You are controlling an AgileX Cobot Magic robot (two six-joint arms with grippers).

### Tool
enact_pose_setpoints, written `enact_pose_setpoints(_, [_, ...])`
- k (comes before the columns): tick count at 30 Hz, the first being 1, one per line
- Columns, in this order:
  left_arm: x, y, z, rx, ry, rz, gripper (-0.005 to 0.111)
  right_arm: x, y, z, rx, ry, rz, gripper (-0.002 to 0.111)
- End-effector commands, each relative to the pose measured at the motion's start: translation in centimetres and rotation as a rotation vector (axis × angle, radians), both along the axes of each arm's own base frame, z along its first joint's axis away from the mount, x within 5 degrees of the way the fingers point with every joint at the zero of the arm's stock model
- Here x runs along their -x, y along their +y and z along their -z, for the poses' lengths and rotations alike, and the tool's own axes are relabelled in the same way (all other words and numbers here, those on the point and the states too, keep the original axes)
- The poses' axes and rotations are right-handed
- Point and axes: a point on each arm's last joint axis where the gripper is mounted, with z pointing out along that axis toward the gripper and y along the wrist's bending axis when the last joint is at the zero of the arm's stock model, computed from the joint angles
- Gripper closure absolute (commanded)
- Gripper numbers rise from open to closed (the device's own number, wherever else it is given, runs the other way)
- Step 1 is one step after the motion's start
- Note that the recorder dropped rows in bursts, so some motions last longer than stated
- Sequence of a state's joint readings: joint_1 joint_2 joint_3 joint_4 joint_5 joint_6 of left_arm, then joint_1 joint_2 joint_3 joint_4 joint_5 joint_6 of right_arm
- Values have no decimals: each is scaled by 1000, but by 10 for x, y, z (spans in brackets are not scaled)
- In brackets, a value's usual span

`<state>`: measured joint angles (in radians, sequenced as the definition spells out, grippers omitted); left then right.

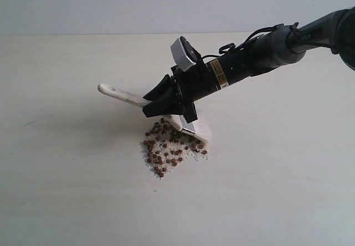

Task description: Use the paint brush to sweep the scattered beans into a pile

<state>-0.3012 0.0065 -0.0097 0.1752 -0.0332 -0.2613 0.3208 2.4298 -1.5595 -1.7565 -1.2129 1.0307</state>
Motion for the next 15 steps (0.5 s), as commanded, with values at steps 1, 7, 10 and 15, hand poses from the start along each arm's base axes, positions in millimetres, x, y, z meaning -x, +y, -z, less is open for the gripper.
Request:
enact_pose_setpoints(1, [1,0,-3,7,-19,-1,107,2,5,-2,-16,-4,-10,108])
enact_pose_setpoints(7, [1,0,-3,7,-19,-1,107,3,7,-7,-18,-12,-16,108])
enact_pose_setpoints(10, [1,0,-3,7,-19,-1,107,3,8,-9,-19,-12,-15,108])
enact_pose_setpoints(15, [1,0,-3,7,-19,-1,107,3,8,-9,-15,8,-6,108])
